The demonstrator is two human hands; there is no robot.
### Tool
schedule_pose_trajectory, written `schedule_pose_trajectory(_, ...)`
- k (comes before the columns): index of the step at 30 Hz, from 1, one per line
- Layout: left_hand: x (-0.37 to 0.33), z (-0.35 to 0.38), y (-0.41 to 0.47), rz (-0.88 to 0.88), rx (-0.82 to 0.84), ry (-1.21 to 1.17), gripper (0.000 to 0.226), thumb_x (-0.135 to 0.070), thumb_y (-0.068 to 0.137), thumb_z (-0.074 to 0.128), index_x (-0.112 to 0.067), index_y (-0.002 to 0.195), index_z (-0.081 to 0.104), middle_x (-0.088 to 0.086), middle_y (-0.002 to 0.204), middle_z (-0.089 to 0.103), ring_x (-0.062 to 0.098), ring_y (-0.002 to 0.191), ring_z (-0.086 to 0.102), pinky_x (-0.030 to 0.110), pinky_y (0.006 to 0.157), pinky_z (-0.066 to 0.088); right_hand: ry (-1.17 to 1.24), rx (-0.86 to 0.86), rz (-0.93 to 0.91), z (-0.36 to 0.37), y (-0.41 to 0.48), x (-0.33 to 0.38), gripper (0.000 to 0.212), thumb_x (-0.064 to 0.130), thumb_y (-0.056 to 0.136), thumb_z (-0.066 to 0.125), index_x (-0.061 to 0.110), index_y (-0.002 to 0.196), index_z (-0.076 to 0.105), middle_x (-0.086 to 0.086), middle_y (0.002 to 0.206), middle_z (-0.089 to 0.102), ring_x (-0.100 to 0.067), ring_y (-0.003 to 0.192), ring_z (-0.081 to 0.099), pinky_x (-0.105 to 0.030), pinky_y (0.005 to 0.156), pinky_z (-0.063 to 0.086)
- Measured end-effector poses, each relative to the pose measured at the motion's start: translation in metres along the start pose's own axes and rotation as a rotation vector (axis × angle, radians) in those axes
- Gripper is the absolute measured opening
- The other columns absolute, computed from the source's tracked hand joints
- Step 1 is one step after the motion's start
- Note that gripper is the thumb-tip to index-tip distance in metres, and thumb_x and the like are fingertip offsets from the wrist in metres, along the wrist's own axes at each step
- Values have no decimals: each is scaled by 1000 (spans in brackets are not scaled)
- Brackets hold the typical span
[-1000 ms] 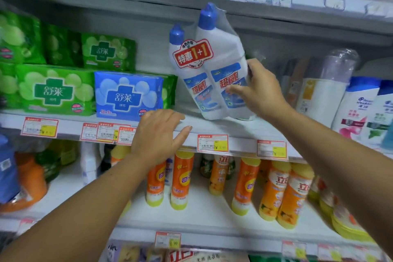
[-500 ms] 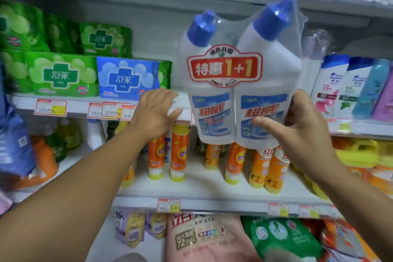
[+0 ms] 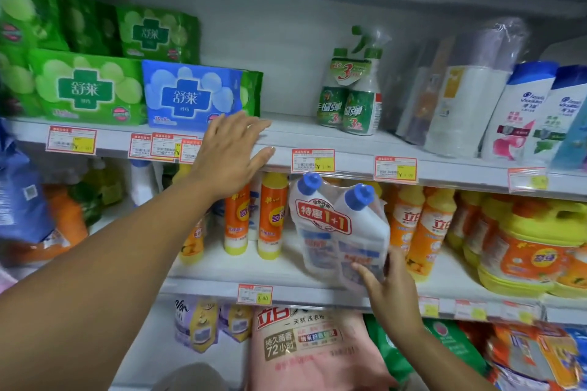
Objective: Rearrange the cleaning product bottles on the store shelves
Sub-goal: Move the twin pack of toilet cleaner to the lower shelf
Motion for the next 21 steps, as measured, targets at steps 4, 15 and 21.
schedule_pose_trajectory(4,-1,1,-1,6,-21,18,53,-54,94,26,-27,140,29,2,145,37,21,139,21,42,114,7,-46,15,-11,9,16,-5,35,12,81,71,21,100,44,19,86,55,-3,77,56,-14,59,42)
schedule_pose_trajectory(15,-2,4,-1,-26,-46,70,52,-54,95,25,-27,139,29,3,144,38,21,139,23,42,114,6,-59,40,109,42,48,-46,37,20,83,70,15,98,37,-2,94,59,-20,83,60,-19,58,41)
schedule_pose_trajectory(21,-5,1,-1,-18,-72,67,51,-51,95,26,-24,137,34,5,141,42,22,137,27,42,114,7,18,10,227,52,59,-56,40,22,83,71,13,104,38,-1,102,62,-16,85,62,-18,63,47)
Point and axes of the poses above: each hand's wrist, its own y-axis towards the middle knuckle, its own z-axis out of the palm, x = y × z, the point moved 5 cm from there along y, towards the middle knuckle
